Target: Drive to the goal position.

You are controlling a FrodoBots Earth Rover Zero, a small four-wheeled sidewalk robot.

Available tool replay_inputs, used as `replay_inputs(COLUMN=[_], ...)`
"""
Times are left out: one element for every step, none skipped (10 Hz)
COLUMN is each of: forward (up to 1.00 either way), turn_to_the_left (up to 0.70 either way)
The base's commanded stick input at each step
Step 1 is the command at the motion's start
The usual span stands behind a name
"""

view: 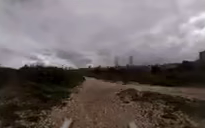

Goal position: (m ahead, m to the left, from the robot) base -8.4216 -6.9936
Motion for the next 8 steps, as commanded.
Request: replay_inputs(forward=[0.7, 0.7, 0.7, 0.7, 0.7, 0.7, 0.7, 0.7], turn_to_the_left=[0.0, 0.0, 0.0, 0.0, 0.0, 0.0, 0.0, 0.0])
